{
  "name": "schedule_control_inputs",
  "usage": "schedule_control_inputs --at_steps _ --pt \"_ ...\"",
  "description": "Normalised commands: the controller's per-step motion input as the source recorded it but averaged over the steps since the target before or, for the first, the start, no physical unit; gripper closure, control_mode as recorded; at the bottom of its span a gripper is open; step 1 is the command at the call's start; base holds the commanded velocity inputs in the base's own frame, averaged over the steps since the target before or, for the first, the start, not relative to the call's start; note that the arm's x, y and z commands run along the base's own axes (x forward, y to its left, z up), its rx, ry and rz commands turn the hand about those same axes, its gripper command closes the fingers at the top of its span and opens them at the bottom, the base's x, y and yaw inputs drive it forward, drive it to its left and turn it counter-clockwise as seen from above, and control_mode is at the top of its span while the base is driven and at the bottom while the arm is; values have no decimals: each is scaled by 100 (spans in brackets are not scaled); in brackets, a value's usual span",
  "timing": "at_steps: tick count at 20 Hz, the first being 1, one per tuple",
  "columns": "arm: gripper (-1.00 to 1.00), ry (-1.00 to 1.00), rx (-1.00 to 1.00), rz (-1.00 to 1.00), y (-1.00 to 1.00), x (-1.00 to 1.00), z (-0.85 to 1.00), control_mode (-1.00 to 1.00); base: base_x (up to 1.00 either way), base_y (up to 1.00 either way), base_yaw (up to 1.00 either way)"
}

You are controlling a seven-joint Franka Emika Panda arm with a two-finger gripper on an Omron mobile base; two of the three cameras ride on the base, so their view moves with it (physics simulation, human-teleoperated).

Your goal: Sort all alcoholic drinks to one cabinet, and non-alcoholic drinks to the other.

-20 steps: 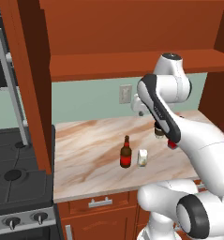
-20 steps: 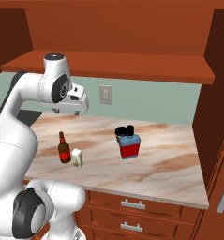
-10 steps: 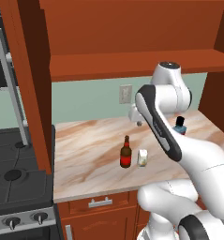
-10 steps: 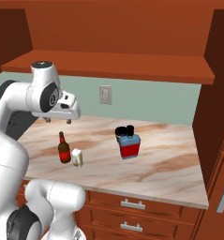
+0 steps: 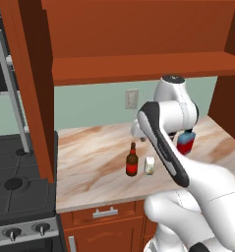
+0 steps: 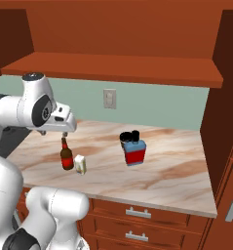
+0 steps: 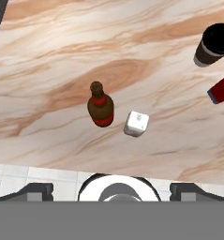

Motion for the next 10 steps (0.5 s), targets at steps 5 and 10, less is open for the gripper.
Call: schedule_control_inputs --at_steps 5,10 --pt "-100 -2 -1 0 16 -1 -27 -100 0 0 0" --pt "-100 -1 -6 0 16 0 -27 -100 0 0 0"
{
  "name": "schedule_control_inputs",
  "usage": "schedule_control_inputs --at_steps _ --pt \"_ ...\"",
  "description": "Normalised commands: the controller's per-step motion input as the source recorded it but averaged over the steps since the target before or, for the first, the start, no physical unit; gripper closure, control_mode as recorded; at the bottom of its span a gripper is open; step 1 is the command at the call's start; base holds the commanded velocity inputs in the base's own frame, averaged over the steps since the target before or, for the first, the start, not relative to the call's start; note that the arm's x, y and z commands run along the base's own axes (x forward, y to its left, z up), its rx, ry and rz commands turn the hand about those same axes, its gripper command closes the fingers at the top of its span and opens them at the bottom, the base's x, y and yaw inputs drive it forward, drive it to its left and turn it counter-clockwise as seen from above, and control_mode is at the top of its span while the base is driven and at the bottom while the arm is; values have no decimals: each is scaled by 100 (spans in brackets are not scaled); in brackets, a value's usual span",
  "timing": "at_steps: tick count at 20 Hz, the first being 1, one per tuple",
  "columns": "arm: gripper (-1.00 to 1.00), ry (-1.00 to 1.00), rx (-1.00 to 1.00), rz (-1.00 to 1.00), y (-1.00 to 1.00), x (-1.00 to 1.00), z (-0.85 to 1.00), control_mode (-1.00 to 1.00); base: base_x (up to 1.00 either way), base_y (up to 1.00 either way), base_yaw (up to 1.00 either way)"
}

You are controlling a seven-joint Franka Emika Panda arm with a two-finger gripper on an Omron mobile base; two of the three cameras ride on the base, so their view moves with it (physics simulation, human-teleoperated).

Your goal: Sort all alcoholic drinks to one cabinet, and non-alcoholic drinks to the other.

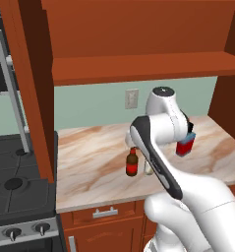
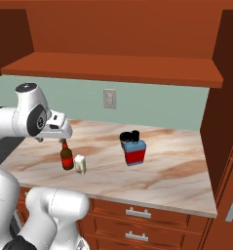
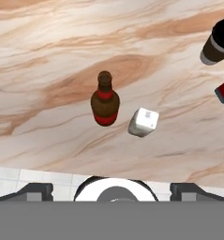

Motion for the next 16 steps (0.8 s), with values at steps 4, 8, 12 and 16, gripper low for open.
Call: schedule_control_inputs --at_steps 4,8,12,16 --pt "-100 0 -9 0 19 0 -29 -100 0 0 0" --pt "-100 -1 -6 0 7 9 -26 -100 0 0 0" --pt "-100 0 0 0 1 17 -18 -100 0 0 0" --pt "-100 0 0 0 0 24 -12 -100 0 0 0"
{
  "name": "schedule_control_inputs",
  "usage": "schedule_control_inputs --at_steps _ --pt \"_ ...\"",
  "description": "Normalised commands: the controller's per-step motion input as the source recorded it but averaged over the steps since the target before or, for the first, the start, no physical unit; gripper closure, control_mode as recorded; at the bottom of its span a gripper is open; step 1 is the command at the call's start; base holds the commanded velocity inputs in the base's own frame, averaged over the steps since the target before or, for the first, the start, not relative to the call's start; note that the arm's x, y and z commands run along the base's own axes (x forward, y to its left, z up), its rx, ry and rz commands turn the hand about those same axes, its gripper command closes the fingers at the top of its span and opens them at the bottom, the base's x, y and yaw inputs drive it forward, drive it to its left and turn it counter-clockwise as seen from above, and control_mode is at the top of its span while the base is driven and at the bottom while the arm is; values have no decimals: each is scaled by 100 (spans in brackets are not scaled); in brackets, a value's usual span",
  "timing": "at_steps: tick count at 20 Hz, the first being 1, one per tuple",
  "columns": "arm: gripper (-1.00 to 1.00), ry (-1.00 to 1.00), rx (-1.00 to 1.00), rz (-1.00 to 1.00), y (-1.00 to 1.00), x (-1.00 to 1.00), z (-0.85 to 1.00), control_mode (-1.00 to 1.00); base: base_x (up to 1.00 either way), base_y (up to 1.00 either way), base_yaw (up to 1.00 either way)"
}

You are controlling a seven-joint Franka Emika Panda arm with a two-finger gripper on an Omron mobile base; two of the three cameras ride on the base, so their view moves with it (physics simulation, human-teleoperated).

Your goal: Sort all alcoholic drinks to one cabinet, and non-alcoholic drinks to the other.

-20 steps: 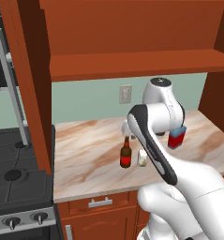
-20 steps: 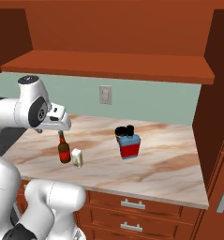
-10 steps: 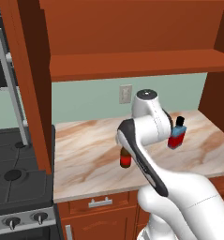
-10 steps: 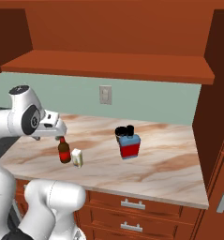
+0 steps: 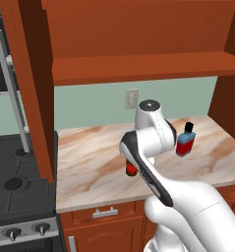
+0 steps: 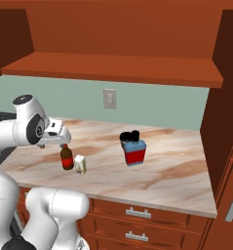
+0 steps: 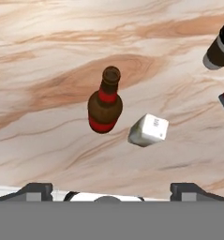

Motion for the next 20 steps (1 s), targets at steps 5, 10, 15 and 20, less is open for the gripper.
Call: schedule_control_inputs --at_steps 5,10,15,20 --pt "-100 0 0 0 0 22 -16 -100 0 0 0" --pt "-100 0 1 0 0 16 -16 -100 0 0 0" --pt "-100 0 5 0 0 9 -14 -100 0 0 0" --pt "-100 0 9 0 0 5 -11 -100 0 0 0"
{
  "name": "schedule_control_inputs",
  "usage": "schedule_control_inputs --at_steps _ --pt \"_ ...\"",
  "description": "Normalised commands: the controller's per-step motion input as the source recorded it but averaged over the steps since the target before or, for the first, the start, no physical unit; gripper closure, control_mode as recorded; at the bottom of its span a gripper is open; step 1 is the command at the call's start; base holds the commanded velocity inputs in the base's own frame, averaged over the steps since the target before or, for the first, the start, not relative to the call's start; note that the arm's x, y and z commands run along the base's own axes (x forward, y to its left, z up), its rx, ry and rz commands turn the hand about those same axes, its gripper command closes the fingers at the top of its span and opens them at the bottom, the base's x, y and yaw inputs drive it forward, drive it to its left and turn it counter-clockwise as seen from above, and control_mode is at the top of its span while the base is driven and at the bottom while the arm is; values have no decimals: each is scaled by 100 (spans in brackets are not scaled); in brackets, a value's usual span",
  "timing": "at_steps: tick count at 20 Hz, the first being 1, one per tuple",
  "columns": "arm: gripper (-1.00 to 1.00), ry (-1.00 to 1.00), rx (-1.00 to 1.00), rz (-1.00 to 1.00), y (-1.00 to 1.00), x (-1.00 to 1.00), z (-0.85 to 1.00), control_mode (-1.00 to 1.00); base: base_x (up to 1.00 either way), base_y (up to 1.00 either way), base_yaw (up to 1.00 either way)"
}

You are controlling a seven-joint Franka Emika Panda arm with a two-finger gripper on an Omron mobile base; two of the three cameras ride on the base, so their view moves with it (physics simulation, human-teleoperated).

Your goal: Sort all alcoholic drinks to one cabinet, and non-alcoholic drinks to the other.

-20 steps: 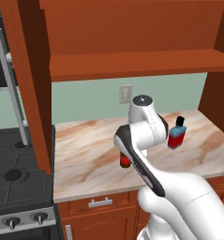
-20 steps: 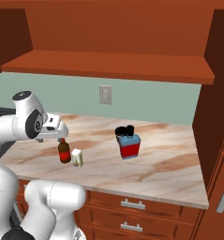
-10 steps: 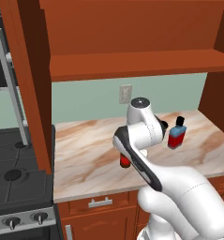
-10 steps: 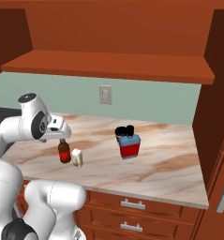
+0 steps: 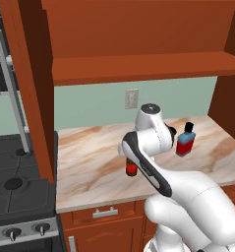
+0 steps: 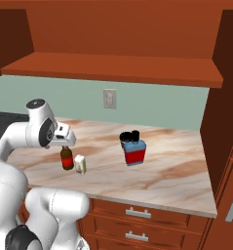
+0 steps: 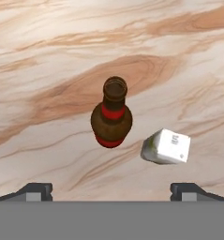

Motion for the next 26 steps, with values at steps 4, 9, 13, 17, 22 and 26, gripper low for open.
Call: schedule_control_inputs --at_steps 4,9,13,17,22,26 --pt "-100 0 5 0 0 9 -13 -100 0 0 0" --pt "-100 -1 3 0 0 10 -14 -100 0 0 0" --pt "-100 -3 0 0 0 11 -15 -100 0 0 0" --pt "-100 -2 0 0 0 11 -11 -100 0 0 0" --pt "-100 0 0 0 2 12 -8 -100 0 0 0" --pt "-100 0 0 0 4 10 -8 -100 0 0 0"
